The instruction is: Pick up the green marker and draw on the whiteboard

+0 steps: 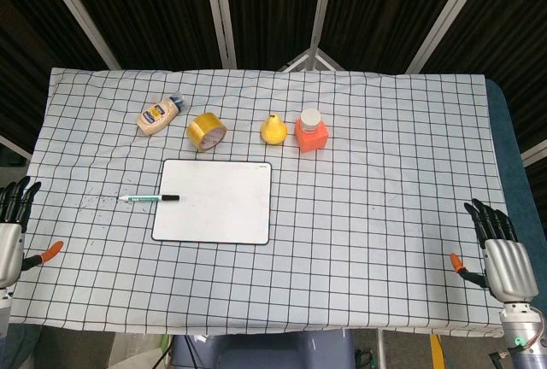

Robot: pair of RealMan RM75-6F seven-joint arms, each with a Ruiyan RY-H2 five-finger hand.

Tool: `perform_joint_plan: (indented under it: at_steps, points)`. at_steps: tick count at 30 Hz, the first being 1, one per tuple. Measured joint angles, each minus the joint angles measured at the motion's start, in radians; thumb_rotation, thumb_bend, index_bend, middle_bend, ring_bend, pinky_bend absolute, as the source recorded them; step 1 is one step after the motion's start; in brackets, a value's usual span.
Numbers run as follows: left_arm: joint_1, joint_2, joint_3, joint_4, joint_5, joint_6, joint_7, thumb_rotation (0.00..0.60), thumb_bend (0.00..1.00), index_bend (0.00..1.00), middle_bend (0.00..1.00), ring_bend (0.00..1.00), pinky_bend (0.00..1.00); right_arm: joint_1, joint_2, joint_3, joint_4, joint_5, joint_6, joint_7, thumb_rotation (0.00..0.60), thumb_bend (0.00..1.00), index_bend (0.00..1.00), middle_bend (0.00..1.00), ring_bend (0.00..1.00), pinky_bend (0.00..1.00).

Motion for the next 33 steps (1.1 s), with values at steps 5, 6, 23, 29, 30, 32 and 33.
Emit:
perform_joint_plan:
  at_steps: [5, 6, 23, 29, 30, 32, 33]
  points:
    - [0.000, 0.000, 0.000, 0.000, -0.002, 0.000, 0.002, 0.600, 0.11, 0.01, 0.00, 0.00, 0.00, -0.001, 0.001, 0.000, 0.000, -0.001, 0.002, 0.001, 0.600, 0.32, 0.00, 0.00, 0.00, 0.00]
    - [0.000, 0.000, 0.000, 0.001, -0.003, -0.001, 0.003, 0.600, 0.11, 0.01, 0.00, 0.00, 0.00, -0.001, 0.001, 0.000, -0.001, -0.003, 0.003, 0.001, 0.600, 0.32, 0.00, 0.00, 0.00, 0.00]
    - [-0.078, -0.016, -0.054, -0.019, -0.141, -0.156, 0.093, 0.600, 0.18, 0.26, 0.00, 0.00, 0.00, 0.001, 0.001, -0.003, -0.004, -0.004, -0.004, 0.014, 0.600, 0.32, 0.00, 0.00, 0.00, 0.00]
    - [-0.175, -0.056, -0.116, -0.016, -0.280, -0.284, 0.201, 0.600, 0.27, 0.36, 0.00, 0.00, 0.00, 0.004, 0.002, -0.004, -0.007, -0.005, -0.010, 0.017, 0.600, 0.32, 0.00, 0.00, 0.00, 0.00]
    - [-0.192, -0.066, -0.125, -0.013, -0.301, -0.302, 0.221, 0.600, 0.29, 0.38, 0.00, 0.00, 0.00, 0.004, 0.002, -0.003, -0.007, -0.004, -0.010, 0.018, 0.600, 0.32, 0.00, 0.00, 0.00, 0.00]
    - [-0.232, -0.097, -0.144, 0.000, -0.346, -0.337, 0.266, 0.600, 0.31, 0.40, 0.01, 0.00, 0.00, 0.004, 0.003, -0.003, -0.007, -0.003, -0.011, 0.020, 0.600, 0.32, 0.00, 0.00, 0.00, 0.00]
    - [-0.249, -0.114, -0.152, 0.009, -0.364, -0.351, 0.285, 0.600, 0.32, 0.41, 0.01, 0.00, 0.00, 0.004, 0.004, -0.003, -0.007, -0.001, -0.012, 0.022, 0.600, 0.32, 0.00, 0.00, 0.00, 0.00]
